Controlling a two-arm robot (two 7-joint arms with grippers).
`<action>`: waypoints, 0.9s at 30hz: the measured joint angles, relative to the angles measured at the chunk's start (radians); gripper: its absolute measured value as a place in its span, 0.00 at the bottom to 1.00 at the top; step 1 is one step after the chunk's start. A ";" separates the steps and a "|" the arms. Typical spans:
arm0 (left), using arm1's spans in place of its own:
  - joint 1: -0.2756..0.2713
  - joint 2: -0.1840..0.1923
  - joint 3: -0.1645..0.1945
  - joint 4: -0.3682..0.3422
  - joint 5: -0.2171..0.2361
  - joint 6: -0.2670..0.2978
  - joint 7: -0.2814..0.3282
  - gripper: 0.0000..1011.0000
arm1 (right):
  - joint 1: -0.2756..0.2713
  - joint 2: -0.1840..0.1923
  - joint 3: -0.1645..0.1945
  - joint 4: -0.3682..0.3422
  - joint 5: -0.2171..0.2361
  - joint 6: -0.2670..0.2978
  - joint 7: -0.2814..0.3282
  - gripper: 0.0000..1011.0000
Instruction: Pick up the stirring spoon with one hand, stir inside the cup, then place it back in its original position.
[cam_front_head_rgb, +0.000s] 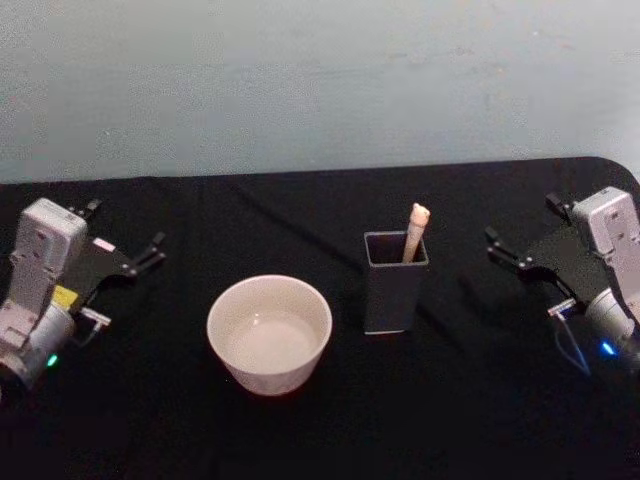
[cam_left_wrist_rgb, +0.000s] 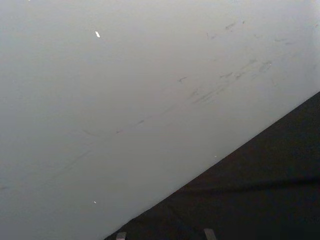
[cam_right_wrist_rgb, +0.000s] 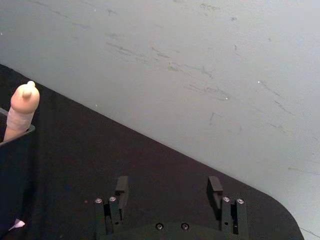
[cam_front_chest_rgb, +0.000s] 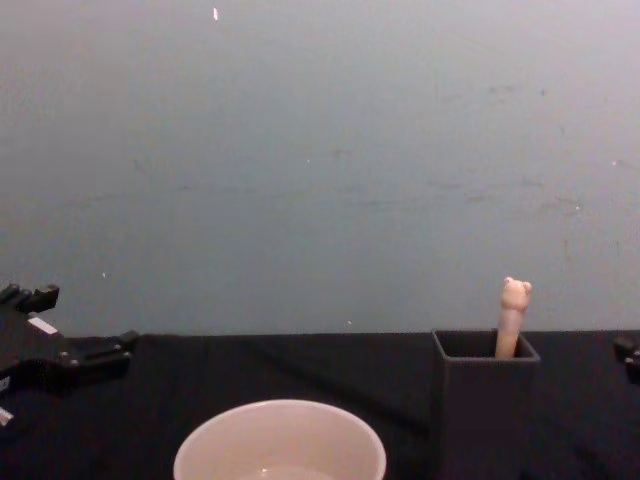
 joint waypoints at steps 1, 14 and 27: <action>0.000 0.000 0.000 0.000 0.000 0.000 0.000 0.99 | 0.000 0.000 0.000 0.000 0.000 0.000 0.000 0.99; 0.000 0.000 0.000 0.000 0.000 0.000 0.000 0.99 | -0.020 0.009 0.039 -0.022 0.035 -0.007 0.057 0.99; 0.000 0.000 0.000 0.000 0.000 0.000 0.000 0.99 | -0.116 0.112 0.136 -0.123 0.245 0.040 0.317 0.99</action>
